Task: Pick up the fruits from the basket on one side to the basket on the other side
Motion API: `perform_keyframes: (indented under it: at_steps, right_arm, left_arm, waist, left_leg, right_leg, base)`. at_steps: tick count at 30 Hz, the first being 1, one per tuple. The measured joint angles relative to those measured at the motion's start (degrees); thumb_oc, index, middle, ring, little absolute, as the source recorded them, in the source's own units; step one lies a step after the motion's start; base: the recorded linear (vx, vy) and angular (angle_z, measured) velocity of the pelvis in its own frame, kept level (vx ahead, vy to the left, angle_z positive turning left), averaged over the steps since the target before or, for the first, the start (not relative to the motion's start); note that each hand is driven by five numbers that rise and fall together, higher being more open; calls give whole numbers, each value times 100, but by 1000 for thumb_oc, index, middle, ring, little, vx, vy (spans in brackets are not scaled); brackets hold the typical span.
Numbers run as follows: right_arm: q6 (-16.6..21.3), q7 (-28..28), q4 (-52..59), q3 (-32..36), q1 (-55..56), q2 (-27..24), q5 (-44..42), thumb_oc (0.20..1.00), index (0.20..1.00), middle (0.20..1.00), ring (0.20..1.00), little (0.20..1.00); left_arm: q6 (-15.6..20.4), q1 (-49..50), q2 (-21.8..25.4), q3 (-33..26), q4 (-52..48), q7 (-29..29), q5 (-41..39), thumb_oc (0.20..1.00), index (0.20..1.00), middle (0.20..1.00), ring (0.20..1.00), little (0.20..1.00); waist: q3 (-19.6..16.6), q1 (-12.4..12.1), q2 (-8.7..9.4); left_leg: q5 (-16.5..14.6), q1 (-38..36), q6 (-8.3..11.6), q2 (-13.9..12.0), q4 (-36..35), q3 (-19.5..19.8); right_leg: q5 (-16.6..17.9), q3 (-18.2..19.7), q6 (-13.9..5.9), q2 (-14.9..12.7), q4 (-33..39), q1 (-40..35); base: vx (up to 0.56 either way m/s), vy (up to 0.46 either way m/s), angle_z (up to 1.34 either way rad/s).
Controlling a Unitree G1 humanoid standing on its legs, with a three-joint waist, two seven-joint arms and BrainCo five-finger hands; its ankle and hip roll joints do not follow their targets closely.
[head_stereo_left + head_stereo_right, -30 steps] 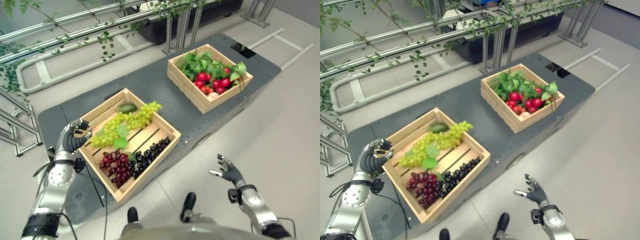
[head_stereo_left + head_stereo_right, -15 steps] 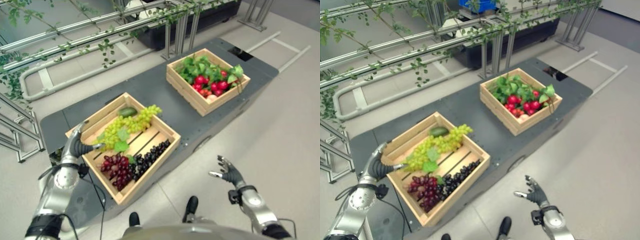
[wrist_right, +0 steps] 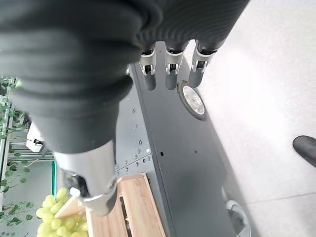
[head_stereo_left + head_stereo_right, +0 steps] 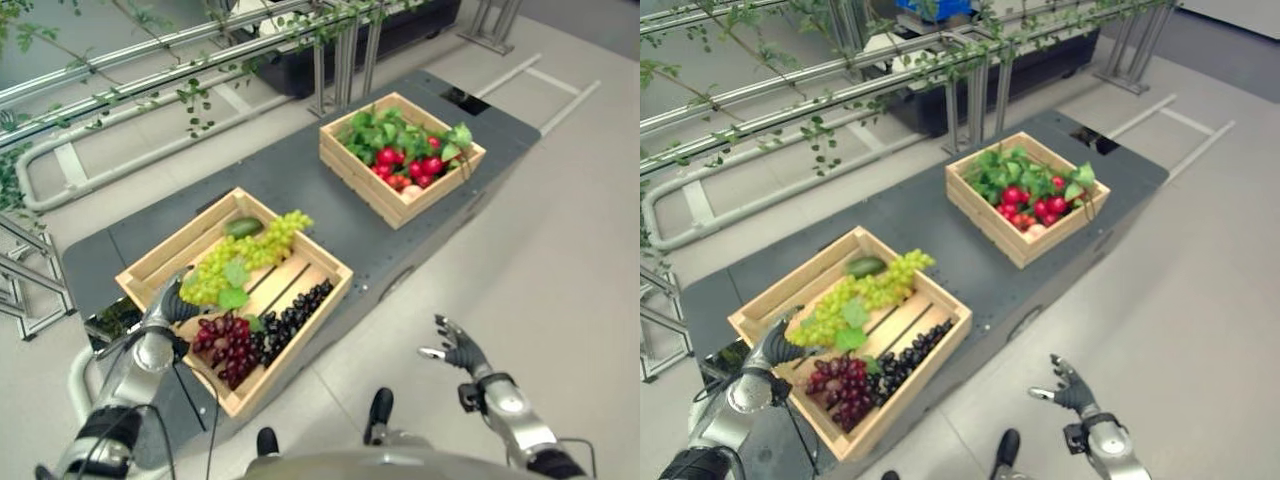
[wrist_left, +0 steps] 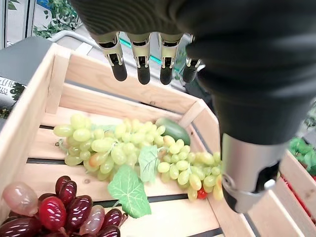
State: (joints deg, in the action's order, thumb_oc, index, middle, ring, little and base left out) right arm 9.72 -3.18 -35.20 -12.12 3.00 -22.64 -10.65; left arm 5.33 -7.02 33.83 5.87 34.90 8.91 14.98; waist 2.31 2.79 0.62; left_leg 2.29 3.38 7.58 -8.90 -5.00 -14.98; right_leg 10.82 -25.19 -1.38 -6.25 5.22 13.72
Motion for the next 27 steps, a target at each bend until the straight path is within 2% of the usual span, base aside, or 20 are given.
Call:
perform_keyframes:
  at_steps: [2,11,17,23,27]
  right_arm:
    - [0,-5,83,-66,-9,-59,0,1000,1000,1000,1000,1000]
    - [-10,-10,323,-237,-99,-121,-1,1000,1000,1000,1000,1000]
    - [-5,0,369,-295,-332,-140,-3,1000,1000,1000,1000,1000]
    - [-4,6,414,-359,-466,-147,-11,1000,1000,1000,1000,1000]
    - [20,51,600,-366,-593,-163,-25,1000,1000,1000,1000,1000]
  left_arm:
    - [-14,-149,5,26,144,2,1,1000,1000,1000,1000,1000]
    - [-130,-871,48,301,705,122,-2,1000,1000,1000,1000,1000]
    - [-211,-1184,158,448,908,209,-4,1000,1000,1000,1000,1000]
    - [-223,-1552,161,545,1162,298,-18,1000,1000,1000,1000,1000]
    - [-226,-1847,159,647,1361,356,-62,1000,1000,1000,1000,1000]
  waist:
    - [3,98,8]
    - [68,156,67]
    - [355,297,183]
    - [645,388,170]
    - [672,435,170]
  left_leg:
    - [-14,47,18,-10,-5,-14]
    - [0,248,56,-28,-2,-78]
    - [2,356,56,-51,-2,-73]
    - [10,545,53,-107,0,-67]
    - [20,631,41,-139,1,-64]
  right_leg:
    - [8,105,-11,37,2,76]
    - [29,220,26,83,0,357]
    - [38,251,31,112,0,490]
    - [49,251,52,175,-2,685]
    - [30,248,93,209,-3,773]
  base:
    - [-12,10,-12]
    - [5,4,-8]
    - [1,-7,-2]
    - [32,-19,-3]
    - [28,-28,-1]
